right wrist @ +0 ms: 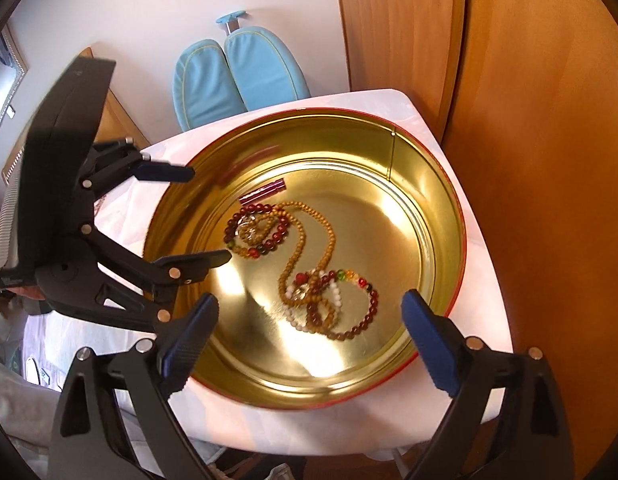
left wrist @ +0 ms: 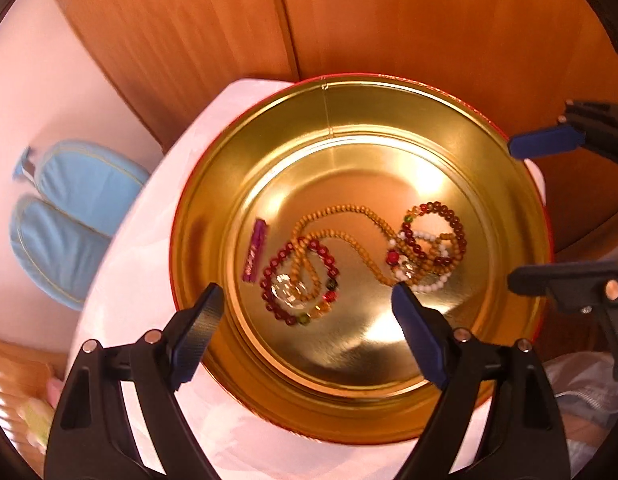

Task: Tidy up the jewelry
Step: 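Withdraw both open tools from the tin back over the table, then grasp the gold wristwatch by its band with the right tool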

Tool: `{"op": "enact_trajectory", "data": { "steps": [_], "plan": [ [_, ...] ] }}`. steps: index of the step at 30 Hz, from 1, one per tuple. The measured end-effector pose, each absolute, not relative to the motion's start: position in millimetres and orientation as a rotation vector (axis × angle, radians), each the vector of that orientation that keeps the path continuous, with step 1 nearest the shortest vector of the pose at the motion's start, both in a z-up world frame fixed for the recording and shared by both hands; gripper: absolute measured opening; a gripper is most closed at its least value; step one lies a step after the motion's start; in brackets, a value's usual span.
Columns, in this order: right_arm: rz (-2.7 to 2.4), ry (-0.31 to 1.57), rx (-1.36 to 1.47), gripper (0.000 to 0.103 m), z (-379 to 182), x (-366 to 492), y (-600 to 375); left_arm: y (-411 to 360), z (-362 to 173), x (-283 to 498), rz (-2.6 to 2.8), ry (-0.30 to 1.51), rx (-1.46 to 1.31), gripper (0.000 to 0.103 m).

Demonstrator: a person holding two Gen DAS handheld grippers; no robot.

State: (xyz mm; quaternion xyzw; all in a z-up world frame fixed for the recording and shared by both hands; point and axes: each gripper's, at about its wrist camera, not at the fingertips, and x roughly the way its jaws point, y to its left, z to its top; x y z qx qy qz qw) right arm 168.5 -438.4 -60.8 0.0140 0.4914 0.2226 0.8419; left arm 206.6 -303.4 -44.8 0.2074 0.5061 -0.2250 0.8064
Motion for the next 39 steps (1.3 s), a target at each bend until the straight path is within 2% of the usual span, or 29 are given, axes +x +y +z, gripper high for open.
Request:
{"op": "enact_trajectory", "data": {
  "steps": [9,18,27,39],
  "plan": [
    [0.512,0.944,0.030,0.095,-38,139,-433,-268,-33,161,-0.339,1.100,0.377,0.084],
    [0.729,0.881,0.008,0.096,-22,111,-376,-198,-24,101,-0.145,1.149,0.293,0.084],
    [0.833,0.888,-0.123,0.096,-16,107,-268,-103,-36,82,-0.076,1.158,0.196,0.084],
    [0.896,1.018,-0.203,0.096,-49,142,-79,65,-72,95,0.018,1.204,0.143,0.084]
  ]
}}
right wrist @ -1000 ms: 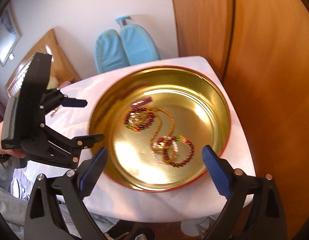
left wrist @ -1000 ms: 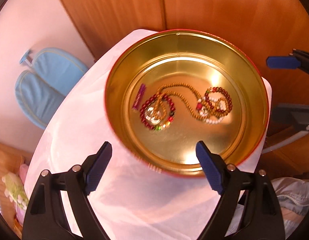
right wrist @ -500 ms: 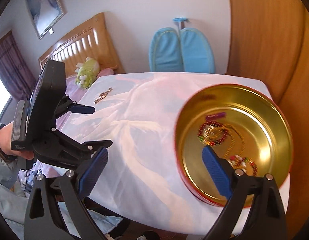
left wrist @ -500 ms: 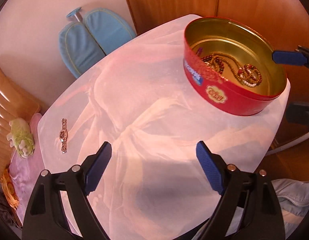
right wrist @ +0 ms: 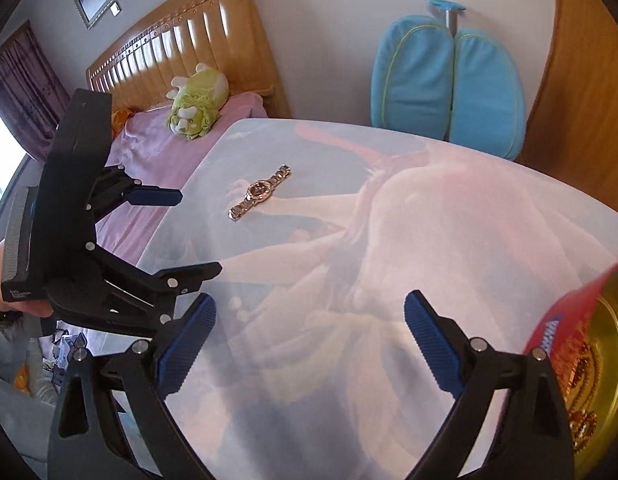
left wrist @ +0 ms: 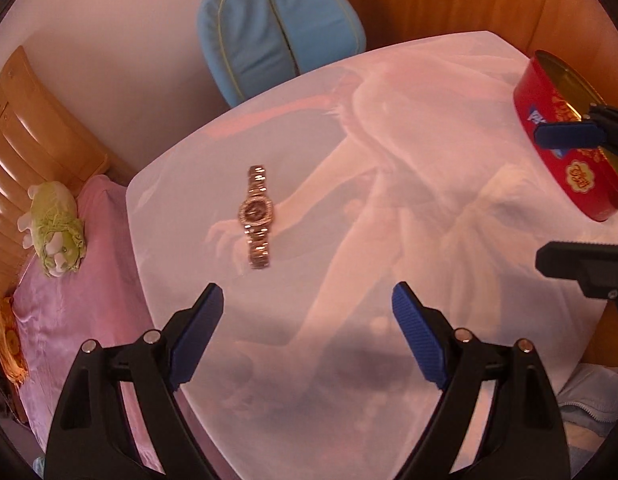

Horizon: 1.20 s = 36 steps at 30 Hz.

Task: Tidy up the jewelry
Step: 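Grasp the gold wristwatch by its band with the right tool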

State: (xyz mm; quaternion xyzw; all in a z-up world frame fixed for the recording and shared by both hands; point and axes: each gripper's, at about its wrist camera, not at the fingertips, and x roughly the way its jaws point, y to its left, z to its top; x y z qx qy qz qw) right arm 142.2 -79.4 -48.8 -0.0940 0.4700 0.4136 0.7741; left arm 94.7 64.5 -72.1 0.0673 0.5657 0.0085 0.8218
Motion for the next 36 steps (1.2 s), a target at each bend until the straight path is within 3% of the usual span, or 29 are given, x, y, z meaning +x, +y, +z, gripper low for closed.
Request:
{"op": "enact_trajectory", "data": {
  "steps": [16,17,20,30,33,36],
  "plan": [
    [0.853,1.104,-0.268,0.095,-82,211,48,146,-109,145,-0.051,1.194,0.058,0.084],
    [0.865,1.113,-0.268,0.094,-84,214,55,145,-112,144,-0.048,1.190,0.074,0.084],
    [0.890,1.148,-0.306,0.076,-90,218,74,139,-116,138,-0.058,1.171,0.103,0.084],
    [0.894,1.189,-0.379,0.075,-108,221,99,139,-122,125,-0.061,1.141,0.057,0.084],
    [0.906,1.188,-0.410,0.066,-111,213,106,153,-118,116,-0.050,1.135,0.021,0.084],
    [0.892,1.164,-0.458,0.065,-115,204,113,160,-121,114,-0.042,1.146,0.001,0.084]
  ]
}}
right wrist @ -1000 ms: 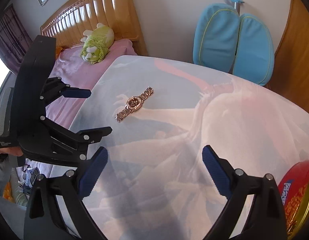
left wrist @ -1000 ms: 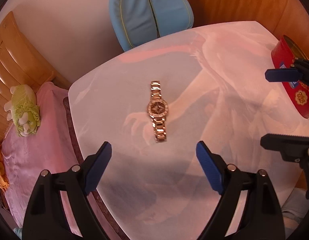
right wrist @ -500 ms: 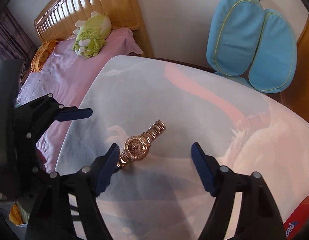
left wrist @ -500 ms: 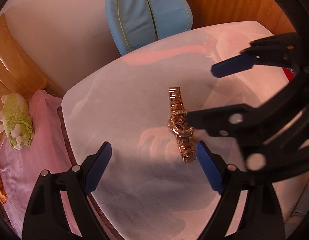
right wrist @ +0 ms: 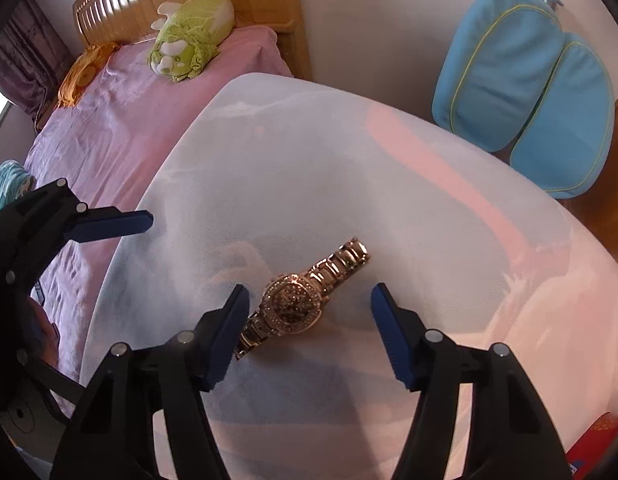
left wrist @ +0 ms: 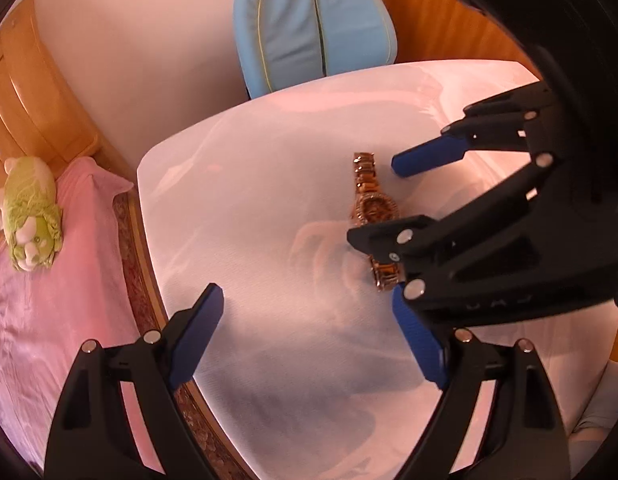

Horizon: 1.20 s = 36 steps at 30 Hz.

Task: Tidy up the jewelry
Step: 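Grasp the gold wristwatch by its band with the right tool, then carry the watch with the right tool into the red tin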

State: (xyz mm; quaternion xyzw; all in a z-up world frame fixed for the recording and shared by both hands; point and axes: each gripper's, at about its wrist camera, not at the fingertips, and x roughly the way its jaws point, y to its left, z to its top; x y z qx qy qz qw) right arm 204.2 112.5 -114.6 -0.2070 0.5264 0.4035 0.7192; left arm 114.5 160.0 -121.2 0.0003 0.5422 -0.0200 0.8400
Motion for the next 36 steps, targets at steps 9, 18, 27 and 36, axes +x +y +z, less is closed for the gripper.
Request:
{"op": "enact_trajectory", "data": {
  "steps": [9,18,27,36],
  "plan": [
    [0.854,1.146,-0.438,0.034,-109,199,108,165,-123,109,-0.048,1.136,-0.012,0.084],
    [0.846,1.094,-0.368,0.034,-83,188,76,154,-114,107,-0.090,1.108,-0.016,0.084],
    [0.800,1.006,-0.270,0.034,-46,171,10,110,-86,102,-0.136,1.060,0.050,0.084],
    [0.763,0.864,-0.136,0.034,1,145,-127,0,-46,105,-0.150,1.056,0.240,0.025]
  ]
}}
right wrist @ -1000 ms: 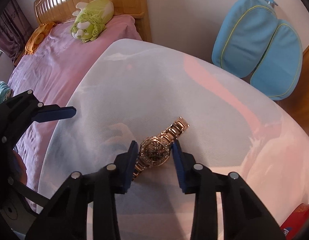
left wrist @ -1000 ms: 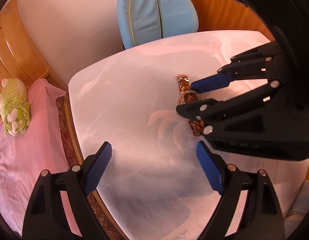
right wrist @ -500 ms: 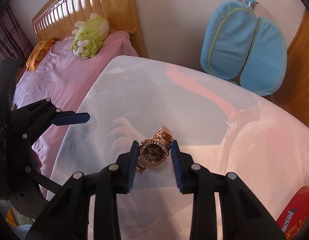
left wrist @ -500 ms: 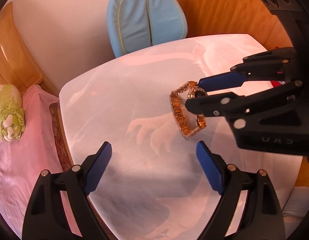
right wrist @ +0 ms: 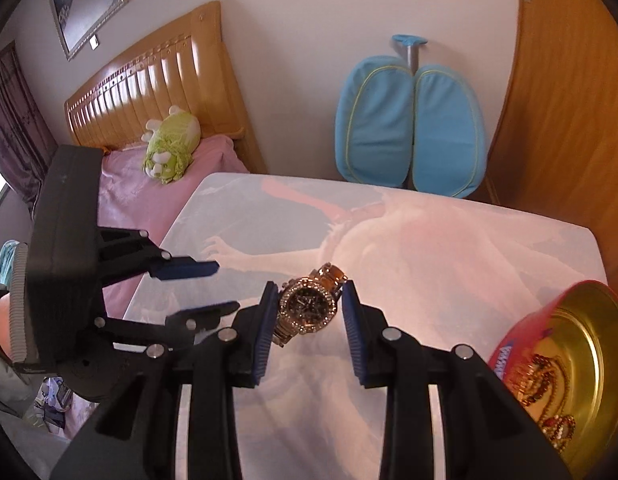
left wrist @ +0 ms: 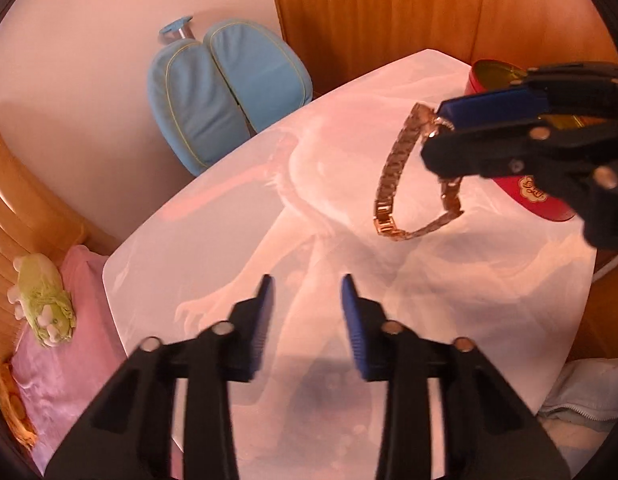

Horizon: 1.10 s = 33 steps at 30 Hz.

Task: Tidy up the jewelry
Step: 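Carry the watch with the right tool into the red tin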

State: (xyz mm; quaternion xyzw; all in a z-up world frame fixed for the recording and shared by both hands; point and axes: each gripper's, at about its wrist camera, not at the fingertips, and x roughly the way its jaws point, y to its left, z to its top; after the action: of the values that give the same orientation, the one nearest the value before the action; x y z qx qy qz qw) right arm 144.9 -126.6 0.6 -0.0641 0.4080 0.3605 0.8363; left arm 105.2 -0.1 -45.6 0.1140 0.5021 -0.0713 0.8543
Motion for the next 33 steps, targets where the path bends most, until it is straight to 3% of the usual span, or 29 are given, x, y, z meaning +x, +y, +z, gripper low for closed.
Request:
{"op": "enact_trajectory", "data": {
  "steps": [11,18,33],
  "plan": [
    [0.639,0.701,-0.050,0.034,45,127,-320,-172,17,121,-0.237,0.935,0.344,0.014],
    [0.551,0.696,-0.016,0.034,41,125,-398,-254,24,137,-0.332,0.921,0.364,0.010],
    [0.394,0.872,0.049,0.034,-12,182,-431,-289,-20,225,-0.541,1.003,0.395,0.010]
  ]
}}
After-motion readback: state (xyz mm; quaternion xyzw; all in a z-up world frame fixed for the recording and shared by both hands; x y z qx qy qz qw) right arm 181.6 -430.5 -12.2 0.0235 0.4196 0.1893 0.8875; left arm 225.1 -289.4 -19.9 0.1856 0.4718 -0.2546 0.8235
